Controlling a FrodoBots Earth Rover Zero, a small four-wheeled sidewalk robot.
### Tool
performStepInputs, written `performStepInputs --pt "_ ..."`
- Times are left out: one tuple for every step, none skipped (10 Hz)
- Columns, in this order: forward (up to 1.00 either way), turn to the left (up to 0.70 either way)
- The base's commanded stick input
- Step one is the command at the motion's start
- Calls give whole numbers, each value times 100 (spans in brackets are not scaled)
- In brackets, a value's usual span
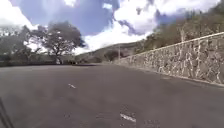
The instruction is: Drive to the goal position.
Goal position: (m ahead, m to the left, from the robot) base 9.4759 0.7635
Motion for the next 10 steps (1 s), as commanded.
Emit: performStepInputs --pt "70 0" --pt "70 0" --pt "70 0" --pt "70 0" --pt "70 0" --pt "70 0" --pt "70 0" --pt "70 0" --pt "70 0" --pt "70 0"
